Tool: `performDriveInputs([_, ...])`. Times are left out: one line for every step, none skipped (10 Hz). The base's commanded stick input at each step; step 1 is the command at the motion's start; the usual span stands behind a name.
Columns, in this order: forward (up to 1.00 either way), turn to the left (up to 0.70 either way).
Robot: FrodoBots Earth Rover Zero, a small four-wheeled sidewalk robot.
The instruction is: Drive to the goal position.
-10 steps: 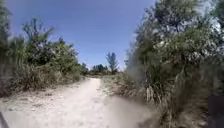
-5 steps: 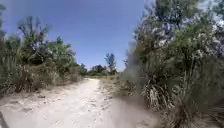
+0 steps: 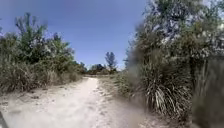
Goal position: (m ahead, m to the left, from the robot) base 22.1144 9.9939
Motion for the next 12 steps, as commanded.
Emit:
performDriveInputs([0.45,0.02])
performDriveInputs([0.45,0.02])
performDriveInputs([0.45,0.02])
performDriveInputs([0.45,0.02])
performDriveInputs([0.45,0.02])
performDriveInputs([0.45,0.02])
performDriveInputs([0.45,0.02])
performDriveInputs([0.45,0.02])
performDriveInputs([0.45,0.02])
performDriveInputs([0.45,0.02])
performDriveInputs([0.45,0.02])
performDriveInputs([0.45,0.02])
